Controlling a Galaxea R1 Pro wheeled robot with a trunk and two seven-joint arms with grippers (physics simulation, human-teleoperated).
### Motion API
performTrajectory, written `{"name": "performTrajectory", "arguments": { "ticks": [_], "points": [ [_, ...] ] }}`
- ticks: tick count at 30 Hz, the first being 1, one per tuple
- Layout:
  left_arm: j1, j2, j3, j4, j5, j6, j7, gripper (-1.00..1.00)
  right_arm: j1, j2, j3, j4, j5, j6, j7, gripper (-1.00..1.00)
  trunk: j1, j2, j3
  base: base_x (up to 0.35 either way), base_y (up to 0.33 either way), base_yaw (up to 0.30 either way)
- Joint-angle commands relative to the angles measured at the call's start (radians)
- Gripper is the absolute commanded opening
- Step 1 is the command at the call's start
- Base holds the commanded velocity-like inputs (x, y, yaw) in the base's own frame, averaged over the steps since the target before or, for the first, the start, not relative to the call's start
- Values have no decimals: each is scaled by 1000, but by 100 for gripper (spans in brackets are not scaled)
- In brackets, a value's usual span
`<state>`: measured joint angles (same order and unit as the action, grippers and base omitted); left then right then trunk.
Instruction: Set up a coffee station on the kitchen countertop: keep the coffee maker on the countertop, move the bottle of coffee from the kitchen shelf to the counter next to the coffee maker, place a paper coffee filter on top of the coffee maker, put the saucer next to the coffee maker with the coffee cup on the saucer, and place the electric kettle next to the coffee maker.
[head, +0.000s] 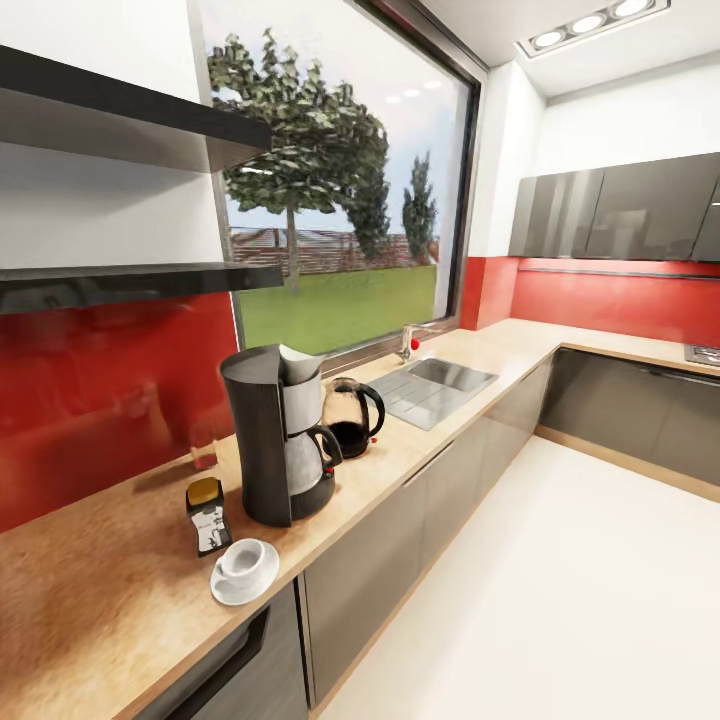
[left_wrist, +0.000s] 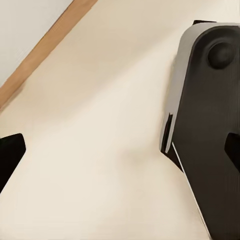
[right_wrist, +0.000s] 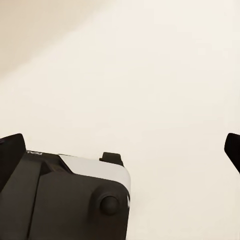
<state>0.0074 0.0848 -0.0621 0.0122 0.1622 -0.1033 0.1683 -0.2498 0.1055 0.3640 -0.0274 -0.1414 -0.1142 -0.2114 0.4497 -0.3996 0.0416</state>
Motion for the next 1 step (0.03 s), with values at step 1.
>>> {"name": "performTrajectory", "arguments": {
  "ticks": [1],
  "points": [
    [0, -2, -7, 4, 9, -4, 1, 100, 0, 0, 8, 1, -11, -4, -2, 100, 0, 0, 0, 0, 0, 0]
  ]
}}
